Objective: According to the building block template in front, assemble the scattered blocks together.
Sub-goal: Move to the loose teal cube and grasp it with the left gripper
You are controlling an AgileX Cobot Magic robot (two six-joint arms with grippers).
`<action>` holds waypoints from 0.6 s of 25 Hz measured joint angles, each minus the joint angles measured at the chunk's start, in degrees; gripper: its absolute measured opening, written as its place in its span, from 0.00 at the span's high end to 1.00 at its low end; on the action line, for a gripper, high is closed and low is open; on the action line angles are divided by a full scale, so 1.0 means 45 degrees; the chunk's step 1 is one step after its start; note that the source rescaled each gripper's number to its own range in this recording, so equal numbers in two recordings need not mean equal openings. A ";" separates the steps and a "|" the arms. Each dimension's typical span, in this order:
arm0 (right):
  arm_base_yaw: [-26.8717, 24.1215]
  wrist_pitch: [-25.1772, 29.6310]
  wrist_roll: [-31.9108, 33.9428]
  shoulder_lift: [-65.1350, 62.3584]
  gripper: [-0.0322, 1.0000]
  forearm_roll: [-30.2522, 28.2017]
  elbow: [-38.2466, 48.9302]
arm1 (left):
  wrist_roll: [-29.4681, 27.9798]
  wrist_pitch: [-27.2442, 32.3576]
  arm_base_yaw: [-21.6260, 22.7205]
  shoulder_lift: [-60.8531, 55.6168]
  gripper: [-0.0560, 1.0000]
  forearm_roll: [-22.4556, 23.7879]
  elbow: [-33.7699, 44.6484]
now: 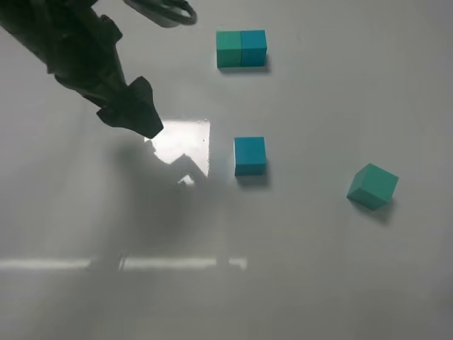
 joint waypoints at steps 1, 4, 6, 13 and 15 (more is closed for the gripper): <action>0.0000 0.0000 0.0000 0.0000 0.16 0.0000 0.0000 | 0.0248 0.0000 -0.0310 0.0416 0.00 0.0026 -0.0493; 0.0000 0.0000 0.0000 0.0000 0.16 0.0000 0.0000 | 0.0888 0.0000 -0.0973 0.1262 0.00 0.0067 -0.1481; 0.0000 0.0000 0.0000 0.0000 0.16 0.0000 0.0000 | 0.1464 0.0000 -0.1379 0.1617 0.00 0.0110 -0.1805; 0.0000 0.0000 0.0012 0.0000 0.16 0.0000 0.0000 | 0.2812 -0.0057 -0.2548 0.2378 0.00 0.0231 -0.1987; 0.0000 0.0000 0.0026 0.0000 0.16 0.0000 0.0000 | 0.3039 -0.0315 -0.2807 0.2463 0.00 0.0259 -0.1987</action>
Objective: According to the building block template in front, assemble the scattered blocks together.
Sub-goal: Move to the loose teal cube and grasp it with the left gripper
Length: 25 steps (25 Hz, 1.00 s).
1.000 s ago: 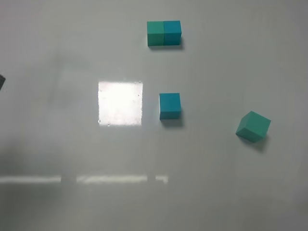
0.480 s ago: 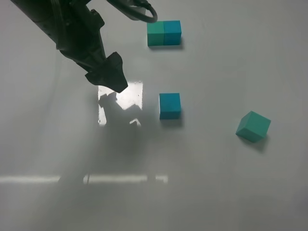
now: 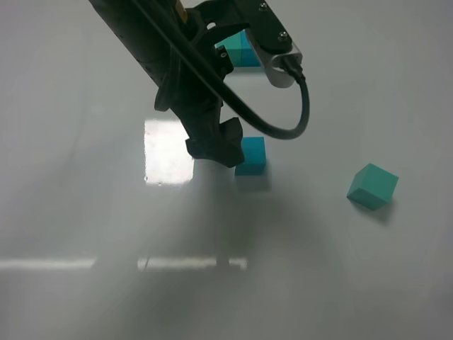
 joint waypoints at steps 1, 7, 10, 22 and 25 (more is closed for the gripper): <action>0.0000 0.0000 0.0000 0.0000 0.16 0.0000 0.0000 | 0.0139 -0.0185 -0.0127 0.0026 0.00 0.0000 0.0000; 0.0000 0.0000 0.0009 0.0000 0.16 0.0000 0.0000 | 0.0833 -0.1288 -0.0812 0.0508 0.00 -0.0065 -0.0012; 0.0000 0.0000 -0.0006 0.0000 0.16 0.0000 0.0000 | 0.1243 -0.2082 -0.1205 0.0831 0.00 -0.0082 -0.0012; 0.0000 0.0000 0.0059 0.0000 0.16 0.0000 0.0000 | 0.3494 -0.4783 -0.2156 0.1989 0.00 -0.1269 -0.0012; 0.0000 0.0000 0.0069 0.0000 0.16 0.0000 0.0000 | 0.4167 -0.5200 -0.2156 0.2163 0.00 -0.2087 -0.0012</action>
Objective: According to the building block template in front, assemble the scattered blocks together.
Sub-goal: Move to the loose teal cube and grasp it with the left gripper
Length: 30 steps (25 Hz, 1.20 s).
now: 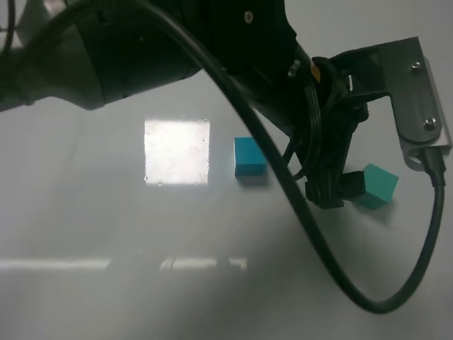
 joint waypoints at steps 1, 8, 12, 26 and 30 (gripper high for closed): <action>0.0000 0.0000 0.0000 0.0000 0.16 0.0000 0.0000 | 0.0268 -0.0066 0.0000 0.0068 0.00 -0.0283 0.0000; 0.0000 0.0000 0.0012 0.0000 0.16 0.0000 0.0000 | 0.1641 -0.0747 0.0000 0.0637 0.02 -0.1108 0.0000; 0.0000 0.0000 0.0034 0.0000 0.16 0.0000 0.0000 | 0.2172 -0.1193 0.0000 0.0864 0.03 -0.1331 0.0000; 0.0000 0.0000 0.0049 0.0000 0.16 0.0000 0.0000 | 0.2588 -0.2100 0.0120 0.1641 0.09 -0.1477 0.0000; 0.0000 0.0000 0.0049 0.0000 0.16 0.0000 0.0000 | 0.2588 -0.2054 0.0298 0.1681 0.17 -0.1477 0.0000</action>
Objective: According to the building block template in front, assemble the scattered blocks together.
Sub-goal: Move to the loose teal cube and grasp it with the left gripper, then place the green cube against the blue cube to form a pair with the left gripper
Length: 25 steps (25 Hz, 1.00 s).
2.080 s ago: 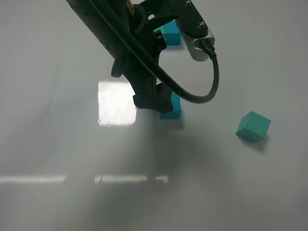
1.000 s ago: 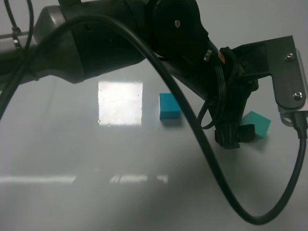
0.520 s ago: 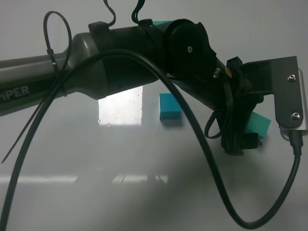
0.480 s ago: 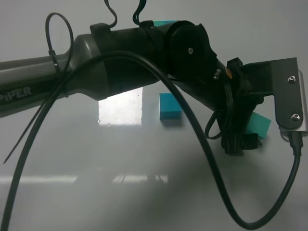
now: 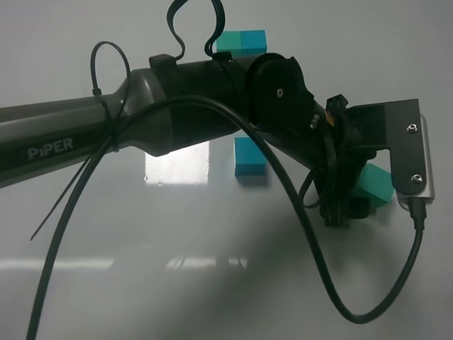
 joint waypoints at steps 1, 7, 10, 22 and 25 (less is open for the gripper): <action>0.0000 0.0000 0.0000 0.0000 0.16 0.0000 0.0000 | 0.0000 0.0064 0.0042 0.0012 0.23 0.0000 0.0000; 0.0000 0.0000 0.0000 0.0000 0.16 0.0000 0.0000 | 0.0013 0.0181 0.0055 0.0049 0.51 -0.0015 0.0000; 0.0000 0.0000 0.0000 0.0000 0.16 0.0000 0.0000 | 0.0051 0.0130 0.0055 0.0049 0.53 -0.0044 0.0000; 0.0000 0.0000 0.0000 0.0000 0.30 0.0000 0.0000 | 0.0066 0.0285 0.0055 0.0074 0.93 -0.0053 0.0000; 0.0000 0.0000 0.0000 0.0000 0.32 0.0000 0.0000 | -0.0003 0.0285 0.0055 0.0074 0.93 -0.0057 0.0000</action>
